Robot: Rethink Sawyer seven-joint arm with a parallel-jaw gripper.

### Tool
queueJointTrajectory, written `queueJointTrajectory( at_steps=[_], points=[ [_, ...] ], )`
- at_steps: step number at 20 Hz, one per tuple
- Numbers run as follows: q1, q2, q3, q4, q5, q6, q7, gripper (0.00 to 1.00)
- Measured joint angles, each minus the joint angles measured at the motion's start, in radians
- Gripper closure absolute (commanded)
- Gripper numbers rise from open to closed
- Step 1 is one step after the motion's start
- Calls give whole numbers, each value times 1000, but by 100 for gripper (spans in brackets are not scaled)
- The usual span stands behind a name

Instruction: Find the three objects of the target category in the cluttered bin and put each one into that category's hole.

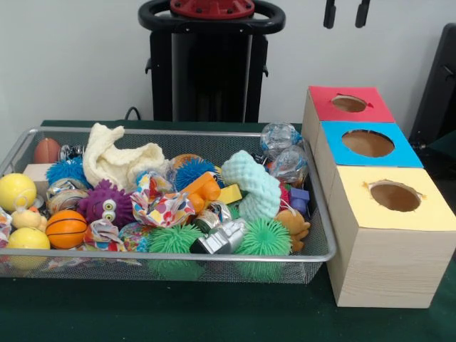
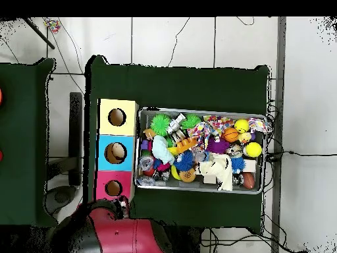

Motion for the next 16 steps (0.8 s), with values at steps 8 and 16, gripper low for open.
queueJointTrajectory(
  at_steps=[8, 16],
  points=[
    [-2, 17, 0, -12, 50, 4, 0, 0],
    [-41, 56, 20, -17, 78, 4, 0, 0]
  ],
)
